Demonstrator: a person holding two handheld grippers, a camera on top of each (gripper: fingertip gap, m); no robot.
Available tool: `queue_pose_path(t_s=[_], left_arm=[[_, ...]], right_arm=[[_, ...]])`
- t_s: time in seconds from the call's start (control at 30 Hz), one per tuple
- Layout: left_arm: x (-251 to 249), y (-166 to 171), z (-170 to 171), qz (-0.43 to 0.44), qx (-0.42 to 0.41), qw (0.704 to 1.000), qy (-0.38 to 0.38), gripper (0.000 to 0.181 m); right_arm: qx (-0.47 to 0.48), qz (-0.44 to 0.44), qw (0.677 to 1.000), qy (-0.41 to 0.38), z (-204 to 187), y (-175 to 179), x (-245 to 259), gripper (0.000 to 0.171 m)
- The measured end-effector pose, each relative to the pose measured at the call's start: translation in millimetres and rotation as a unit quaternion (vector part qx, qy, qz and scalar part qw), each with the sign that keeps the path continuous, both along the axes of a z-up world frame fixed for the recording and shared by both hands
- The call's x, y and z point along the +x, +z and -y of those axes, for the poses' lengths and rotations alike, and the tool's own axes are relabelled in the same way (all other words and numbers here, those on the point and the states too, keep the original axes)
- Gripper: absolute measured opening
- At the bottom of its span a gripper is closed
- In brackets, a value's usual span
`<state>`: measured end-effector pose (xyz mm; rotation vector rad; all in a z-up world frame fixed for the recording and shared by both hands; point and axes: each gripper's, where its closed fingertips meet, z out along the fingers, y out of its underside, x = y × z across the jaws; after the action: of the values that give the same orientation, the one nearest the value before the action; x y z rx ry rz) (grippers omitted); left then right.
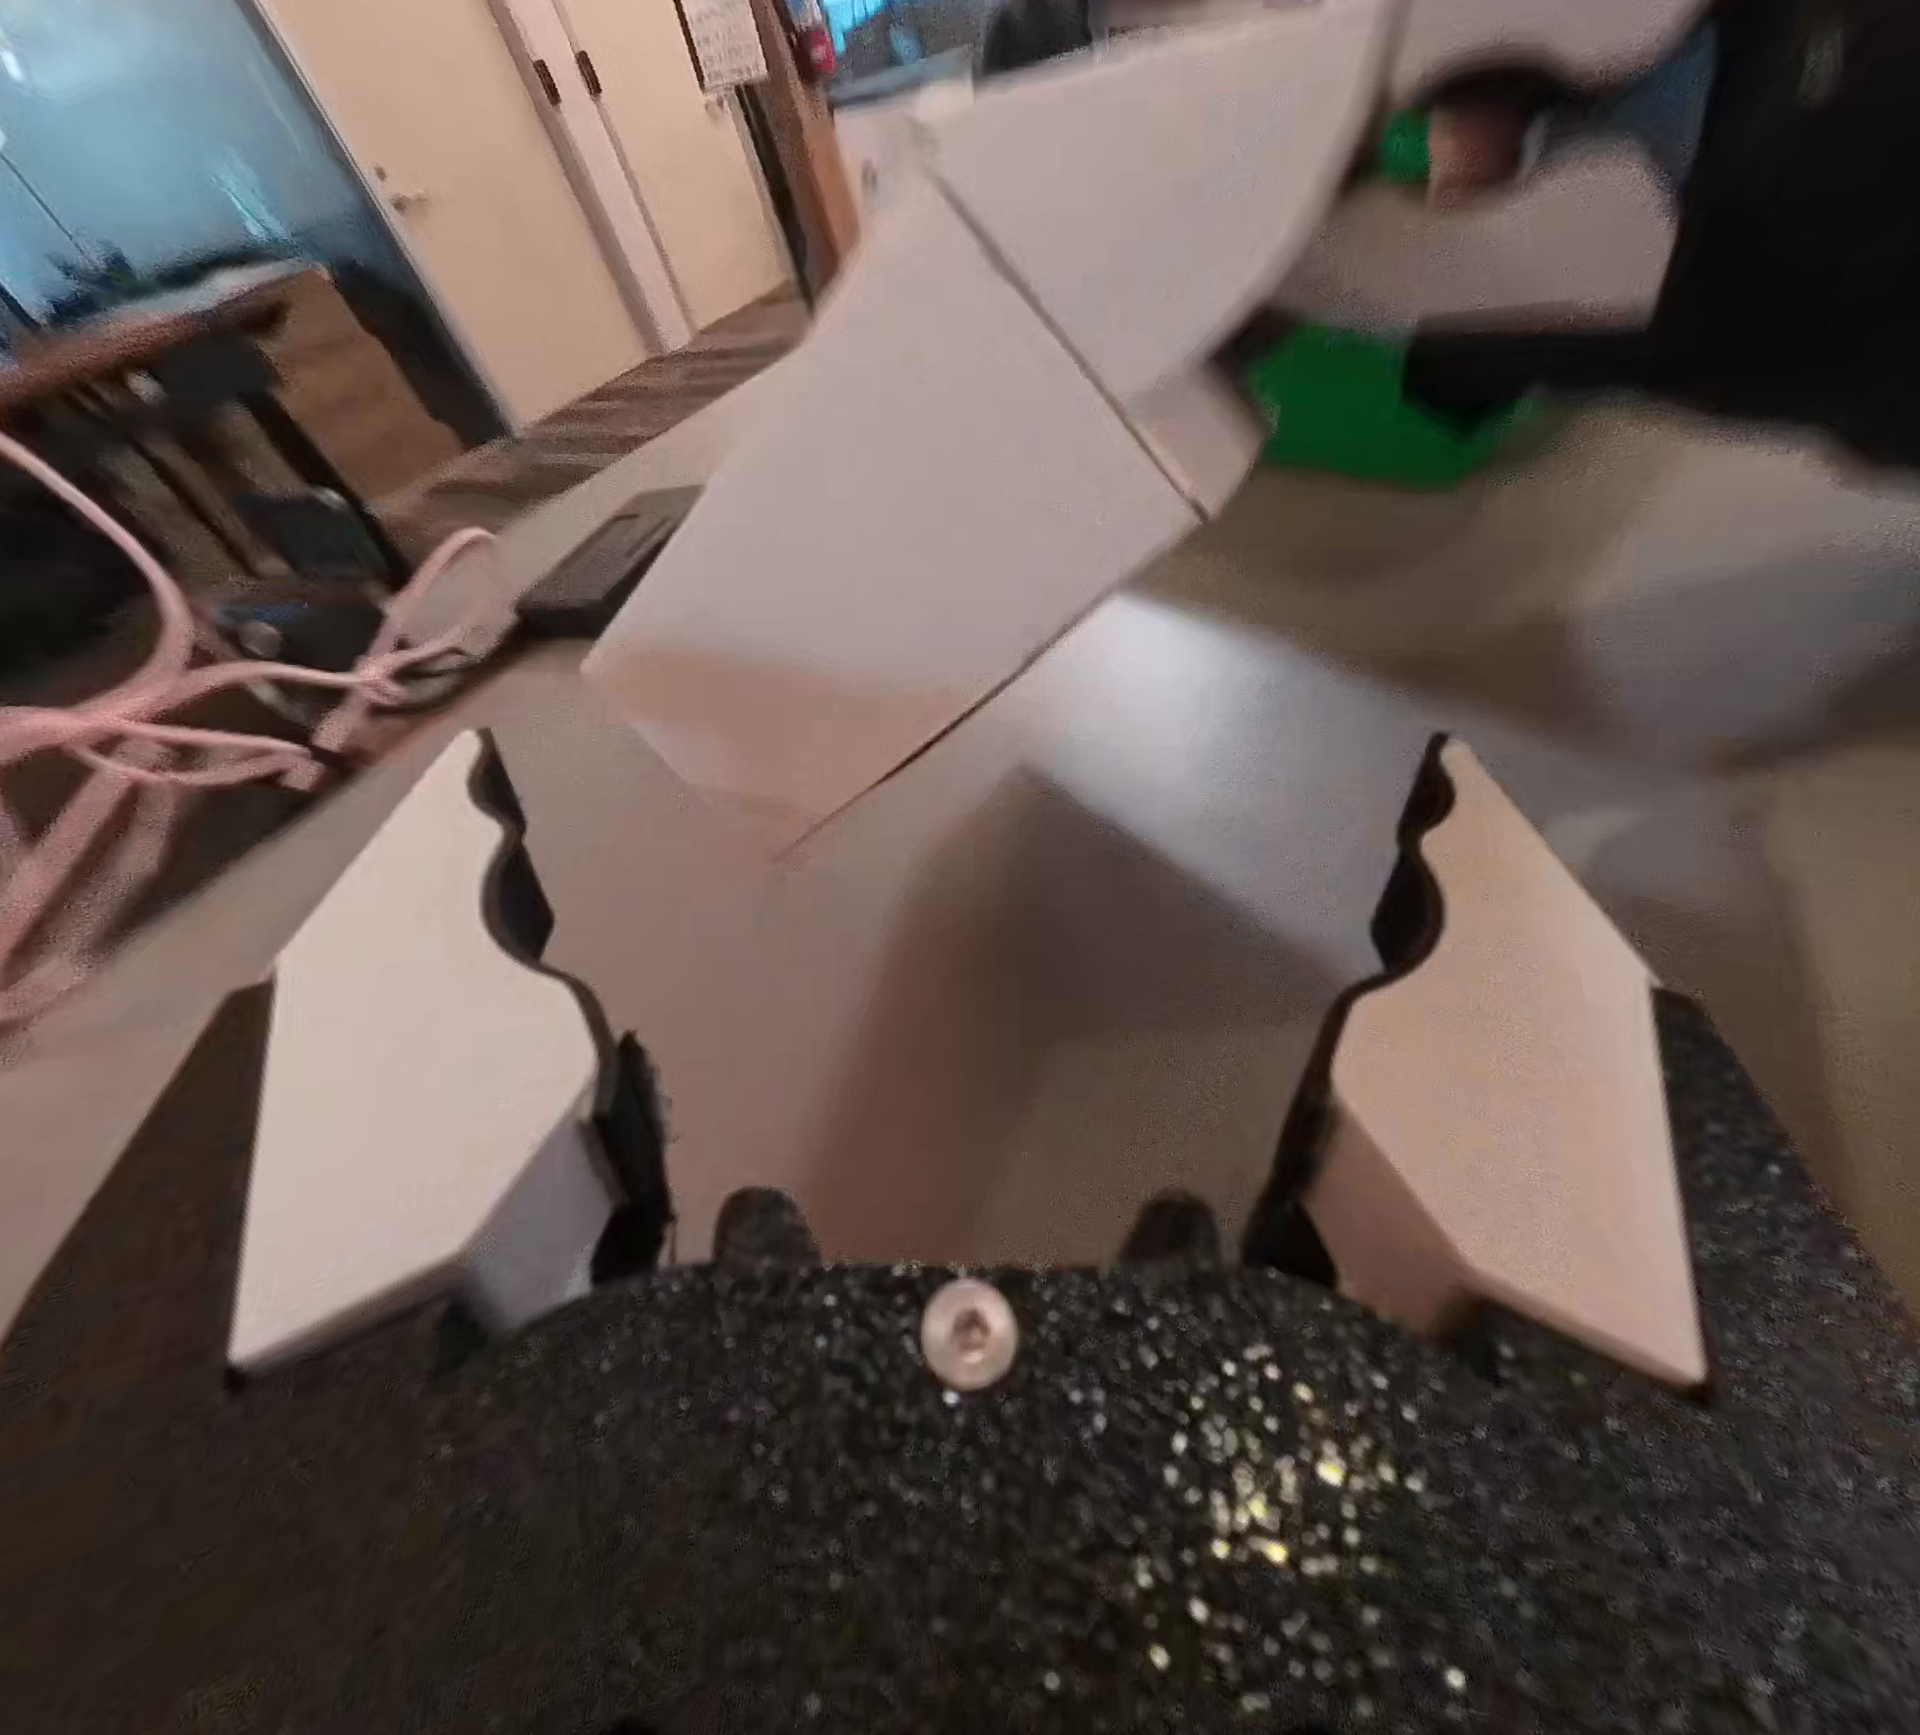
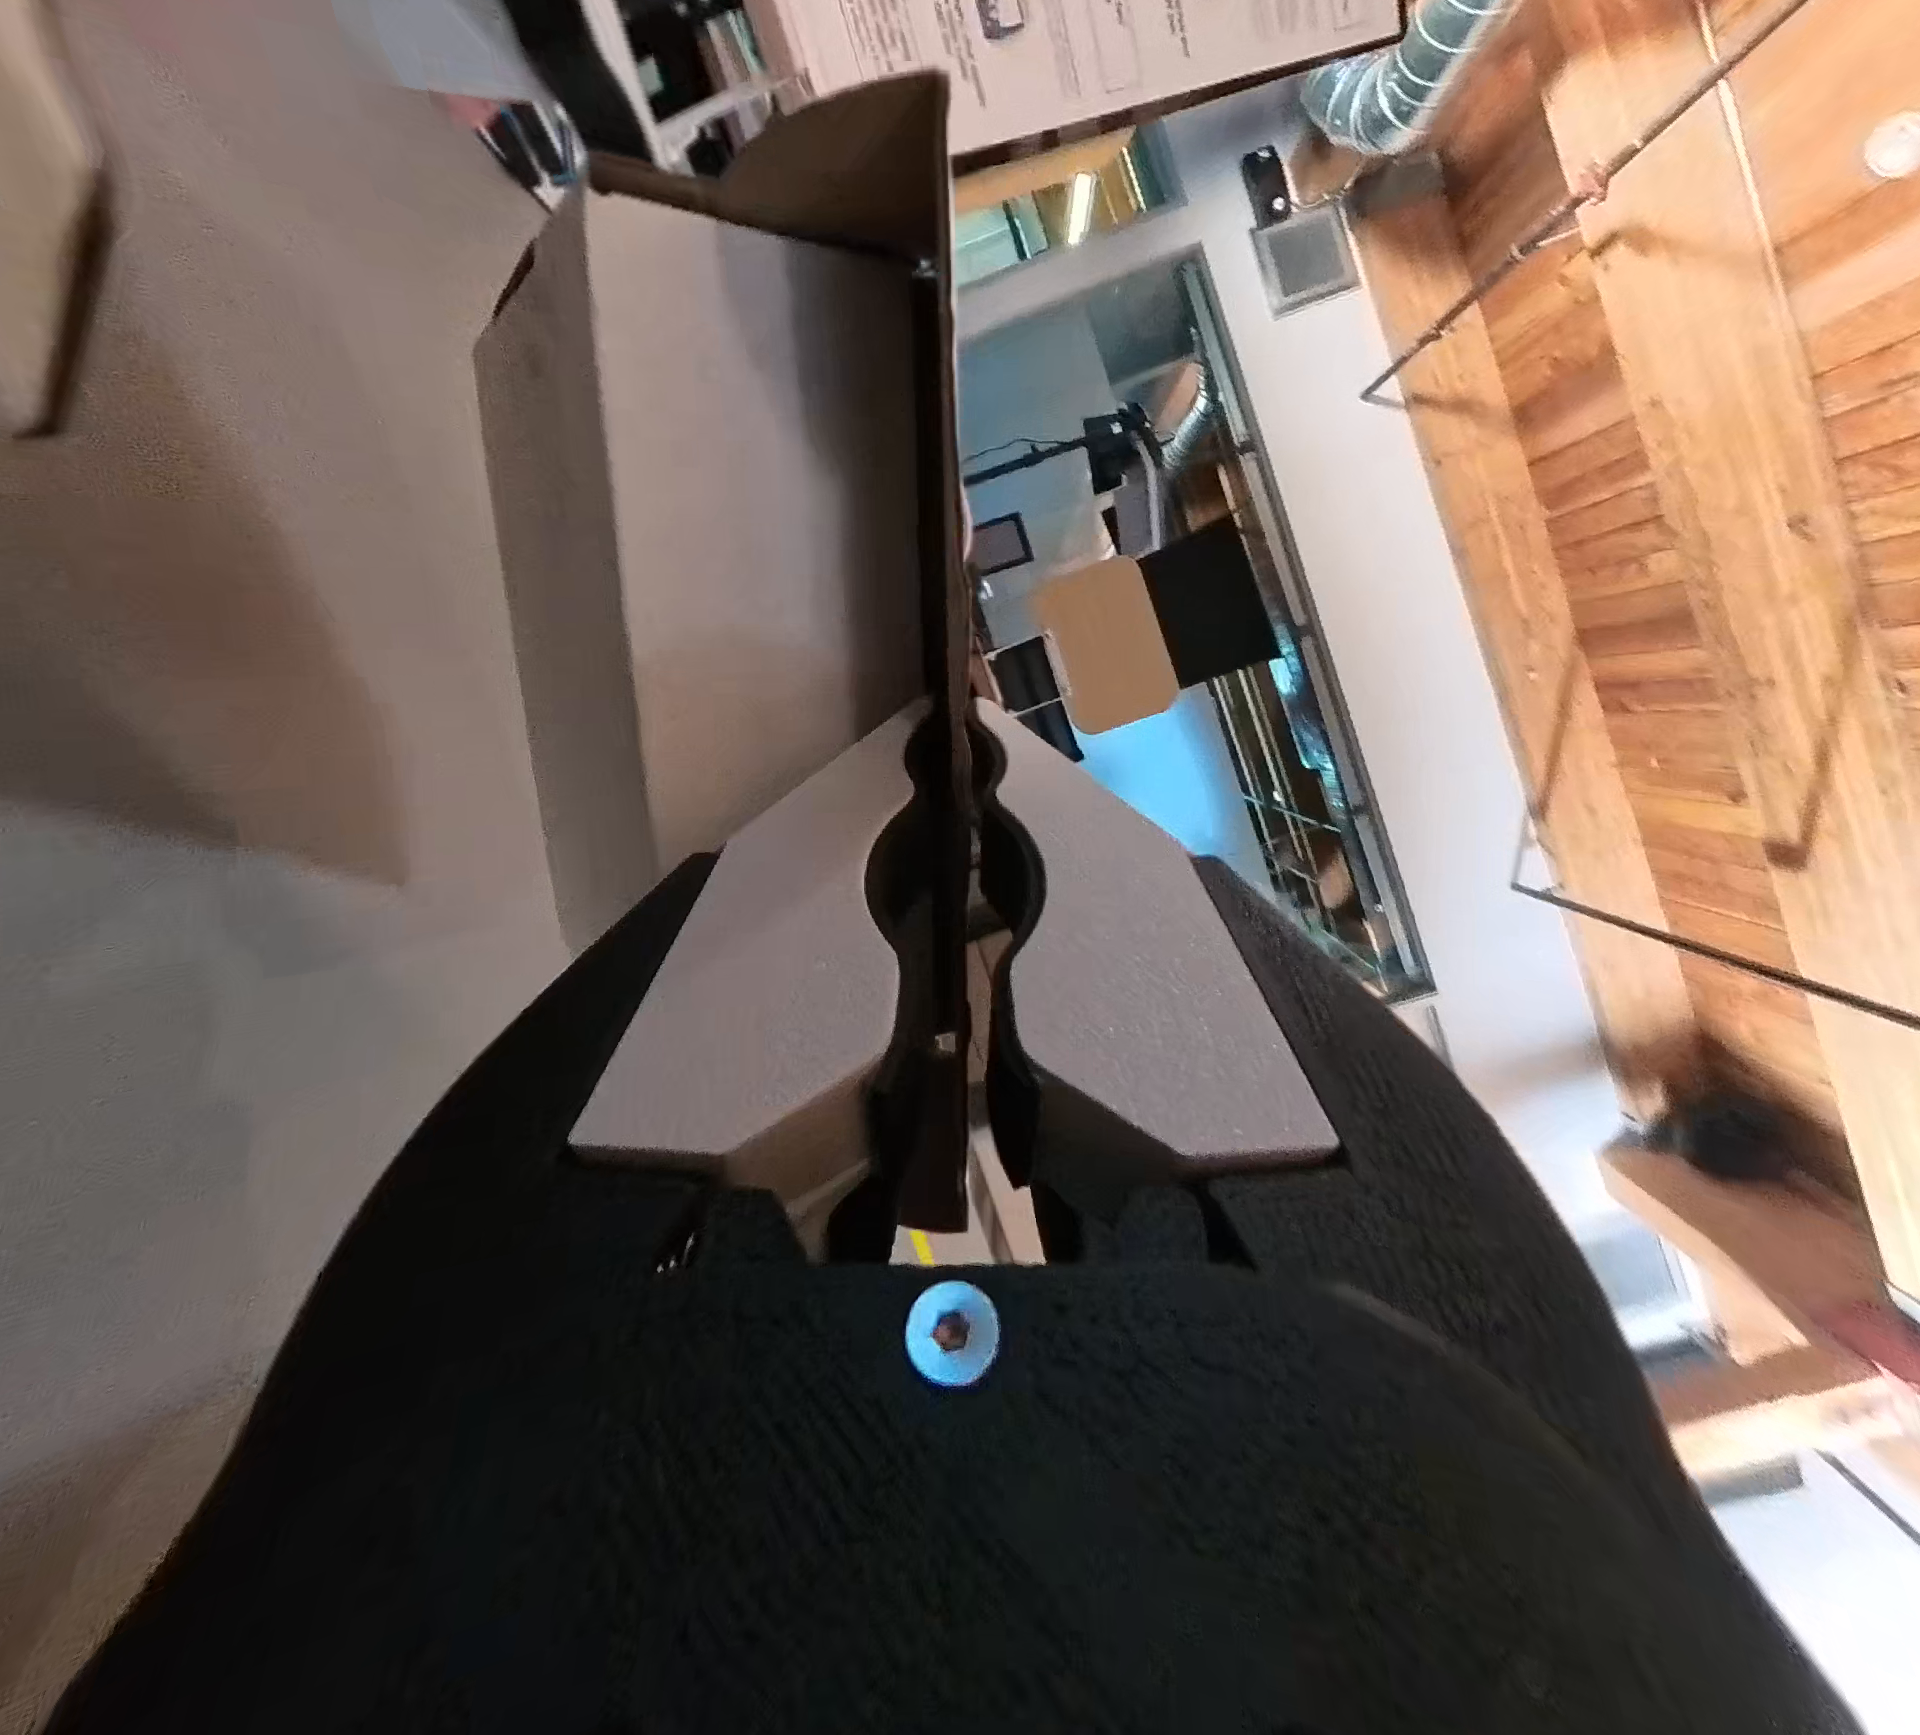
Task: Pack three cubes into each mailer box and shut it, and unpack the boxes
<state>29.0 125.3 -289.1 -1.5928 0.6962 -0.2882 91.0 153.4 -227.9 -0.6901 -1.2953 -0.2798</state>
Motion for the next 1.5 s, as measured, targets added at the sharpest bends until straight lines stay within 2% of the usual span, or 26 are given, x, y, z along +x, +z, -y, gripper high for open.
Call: queue_pose_path(t_s=[0.1, 0.3, 0.4, 0.47, 0.53, 0.67, 0.97, 1.13, 1.27, 1.37, 1.5], left_arm=[[9, 8, 2, 0.124, -0.047, 0.991, -0.027, 0.16], [13, 15, 0, 0.227, -0.094, 0.969, -0.035, 0.158], [2, 23, -1, 0.277, -0.089, 0.956, -0.038, 0.144], [2, 16, 0, 0.262, -0.101, 0.958, -0.053, 0.14], [1, 6, -1, 0.232, -0.102, 0.966, -0.05, 0.127], [2, 9, 0, 0.222, -0.078, 0.97, -0.061, 0.125], [0, 1, -1, 0.131, -0.062, 0.988, -0.047, 0.124], [-3, -1, -1, 0.101, -0.054, 0.992, -0.042, 0.124], [-3, -13, 3, -0.011, -0.011, 0.999, -0.045, 0.124], [7, -20, 8, -0.034, -0.014, 0.997, -0.068, 0.124], [9, -31, 12, -0.081, -0.012, 0.993, -0.083, 0.125]], right_arm=[[0.023, 0.006, 1.0, -0.002, 4, -1, -4, 0.0], [0.075, 0.017, 0.997, 0.012, 22, 0, -13, 0.0], [0.079, 0.02, 0.996, 0.025, 25, -1, -14, 0.0], [0.066, 0.011, 0.997, 0.038, 28, -1, -14, 0.0], [0.052, 0.0, 0.997, 0.054, 32, 1, -14, 0.0], [0.051, -0.006, 0.996, 0.067, 36, 5, -13, 0.001], [0.016, -0.002, 0.995, 0.094, 38, 1, -13, 0.002], [-0.071, -0.01, 0.99, 0.124, 37, -2, -12, 0.001], [-0.183, -0.063, 0.971, 0.143, 23, 5, -3, 0.001], [-0.204, -0.093, 0.966, 0.125, 6, 9, 7, 0.001], [-0.169, -0.097, 0.977, 0.084, -3, 12, 10, 0.002]])
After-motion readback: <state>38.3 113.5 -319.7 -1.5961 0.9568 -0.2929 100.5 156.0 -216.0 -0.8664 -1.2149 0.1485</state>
